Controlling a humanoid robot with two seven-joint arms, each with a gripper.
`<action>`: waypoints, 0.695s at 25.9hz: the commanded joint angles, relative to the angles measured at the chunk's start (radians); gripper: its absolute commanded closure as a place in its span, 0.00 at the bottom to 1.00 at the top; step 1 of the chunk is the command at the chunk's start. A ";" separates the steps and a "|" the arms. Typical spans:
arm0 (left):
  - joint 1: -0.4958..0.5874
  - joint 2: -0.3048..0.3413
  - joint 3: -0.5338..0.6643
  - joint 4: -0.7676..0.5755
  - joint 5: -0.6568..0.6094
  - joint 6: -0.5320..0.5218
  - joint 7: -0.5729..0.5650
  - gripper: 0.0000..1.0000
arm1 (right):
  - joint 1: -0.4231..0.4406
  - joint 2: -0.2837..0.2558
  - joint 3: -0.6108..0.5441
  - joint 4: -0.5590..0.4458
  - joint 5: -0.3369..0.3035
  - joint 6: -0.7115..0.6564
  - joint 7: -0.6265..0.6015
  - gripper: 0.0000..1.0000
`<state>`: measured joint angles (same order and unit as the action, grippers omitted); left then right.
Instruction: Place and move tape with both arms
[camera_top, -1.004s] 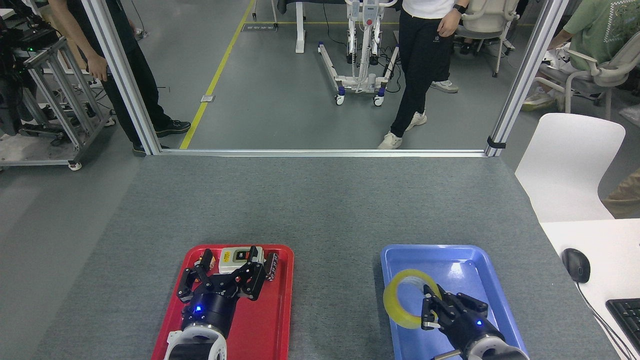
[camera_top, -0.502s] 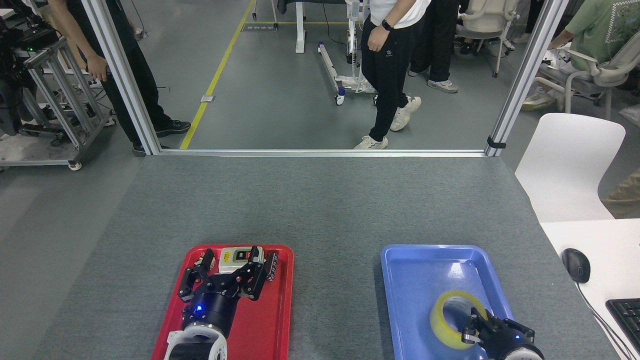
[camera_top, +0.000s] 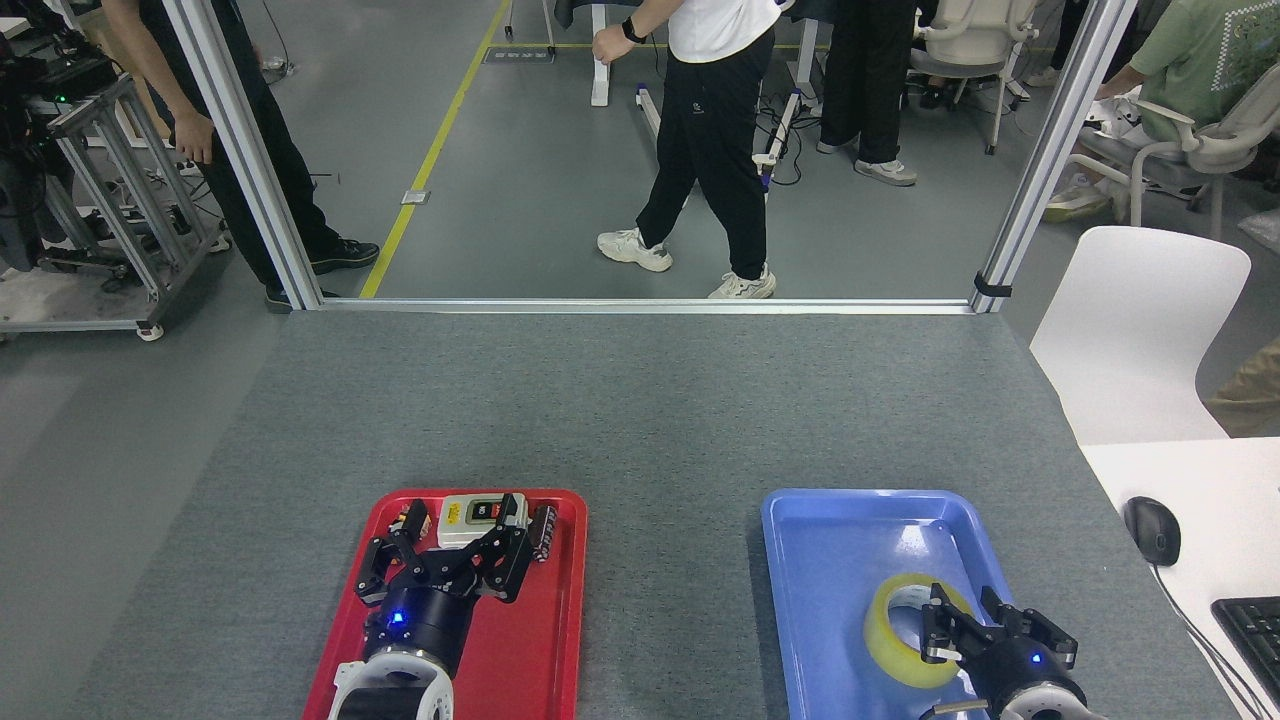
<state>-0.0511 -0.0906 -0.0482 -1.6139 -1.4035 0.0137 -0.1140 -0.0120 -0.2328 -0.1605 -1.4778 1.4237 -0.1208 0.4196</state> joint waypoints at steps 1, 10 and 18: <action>-0.001 0.000 0.001 -0.001 0.000 0.000 0.001 0.01 | 0.001 0.003 -0.001 -0.013 0.000 -0.020 -0.133 0.00; -0.006 0.000 0.001 0.002 0.000 0.000 -0.001 0.01 | 0.007 0.010 0.003 -0.067 0.000 -0.056 -0.536 0.00; -0.009 -0.001 0.001 0.002 0.000 0.000 -0.003 0.01 | 0.037 0.012 0.006 -0.065 -0.002 -0.056 -0.541 0.00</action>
<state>-0.0590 -0.0919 -0.0476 -1.6122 -1.4036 0.0137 -0.1159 0.0108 -0.2206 -0.1555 -1.5426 1.4223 -0.1745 -0.1161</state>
